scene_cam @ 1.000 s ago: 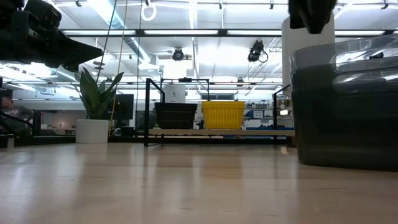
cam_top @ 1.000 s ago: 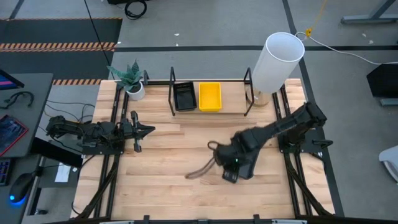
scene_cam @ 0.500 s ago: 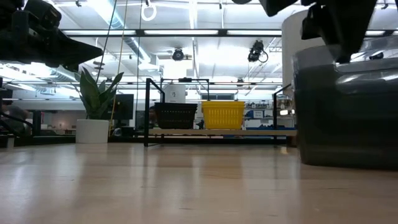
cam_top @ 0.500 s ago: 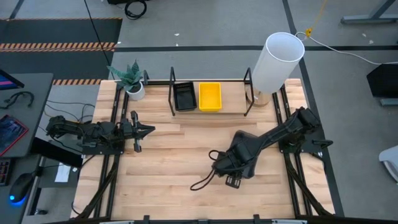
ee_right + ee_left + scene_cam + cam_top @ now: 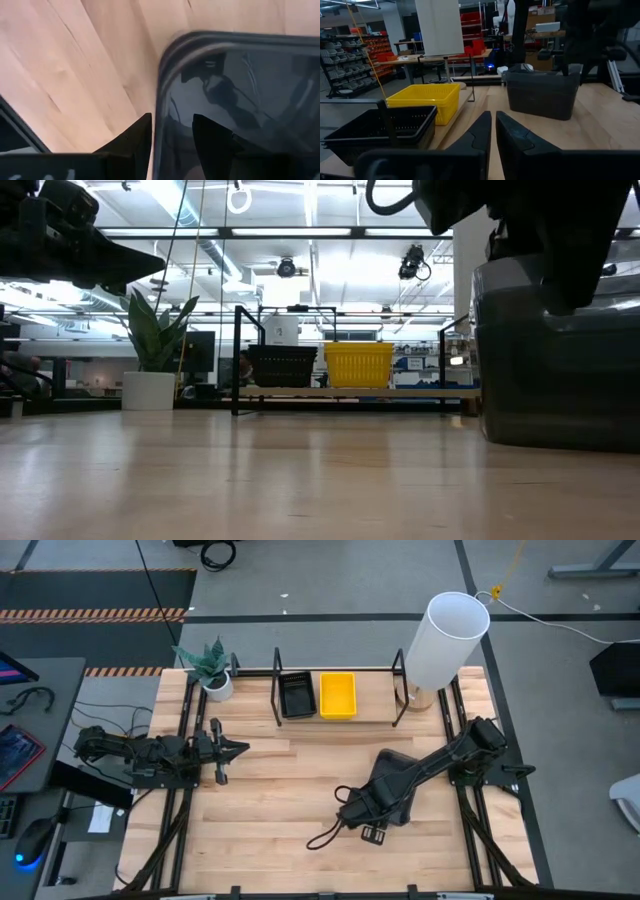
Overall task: Stack baskets on shelf by color
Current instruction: Put the stacked black transparent bins on the shelf, then return to Home Position
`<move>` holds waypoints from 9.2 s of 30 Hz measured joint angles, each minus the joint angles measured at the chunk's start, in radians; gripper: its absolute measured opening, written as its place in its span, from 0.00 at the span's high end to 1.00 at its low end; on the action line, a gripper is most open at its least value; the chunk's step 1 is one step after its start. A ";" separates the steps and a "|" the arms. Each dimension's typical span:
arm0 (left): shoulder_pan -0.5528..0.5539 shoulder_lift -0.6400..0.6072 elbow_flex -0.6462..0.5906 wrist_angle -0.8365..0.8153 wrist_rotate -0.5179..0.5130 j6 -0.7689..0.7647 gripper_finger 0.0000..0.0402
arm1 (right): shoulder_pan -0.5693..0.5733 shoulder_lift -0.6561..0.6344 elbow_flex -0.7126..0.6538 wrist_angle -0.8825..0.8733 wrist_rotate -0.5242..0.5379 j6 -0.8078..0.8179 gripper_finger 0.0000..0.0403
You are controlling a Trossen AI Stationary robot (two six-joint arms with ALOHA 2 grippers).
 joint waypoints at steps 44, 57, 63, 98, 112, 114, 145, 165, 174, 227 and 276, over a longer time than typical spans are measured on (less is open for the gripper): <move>0.000 0.008 0.000 -0.001 0.000 0.000 0.91 | 0.003 -0.001 0.115 -0.234 0.120 -0.158 0.96; 0.000 0.008 0.000 0.000 0.000 0.000 0.94 | -0.118 -0.030 0.260 -0.319 0.301 -0.383 0.96; 0.000 0.008 0.000 -0.001 0.000 0.000 0.93 | -0.212 -0.051 0.260 -0.319 0.324 -0.497 0.96; 0.000 0.008 0.000 -0.001 0.000 0.000 0.94 | -0.639 -0.166 0.212 -0.318 0.313 -0.878 0.96; 0.000 0.008 0.000 -0.001 0.000 0.000 0.92 | -0.621 -0.166 0.093 -0.238 0.254 -0.868 0.96; 0.000 0.007 0.000 -0.001 0.000 0.000 0.93 | -0.615 -0.165 0.078 -0.229 0.233 -0.858 0.96; 0.000 0.008 0.000 -0.001 0.000 0.000 0.91 | -0.708 -0.165 0.057 -0.080 0.225 -0.972 0.95; 0.000 0.007 0.000 -0.001 0.000 0.000 0.92 | -0.723 -0.164 -0.069 -0.051 0.313 -0.941 0.77; 0.000 0.007 0.000 -0.001 0.000 0.000 0.92 | -0.726 -0.164 -0.012 -0.142 0.365 -0.898 0.61; 0.000 0.007 0.000 -0.002 0.000 0.000 0.91 | -0.340 -1.386 -0.985 0.959 0.344 -0.657 0.58; 0.000 0.007 0.000 -0.001 0.000 0.000 0.92 | -0.340 -1.846 -1.415 1.297 0.352 -0.602 0.60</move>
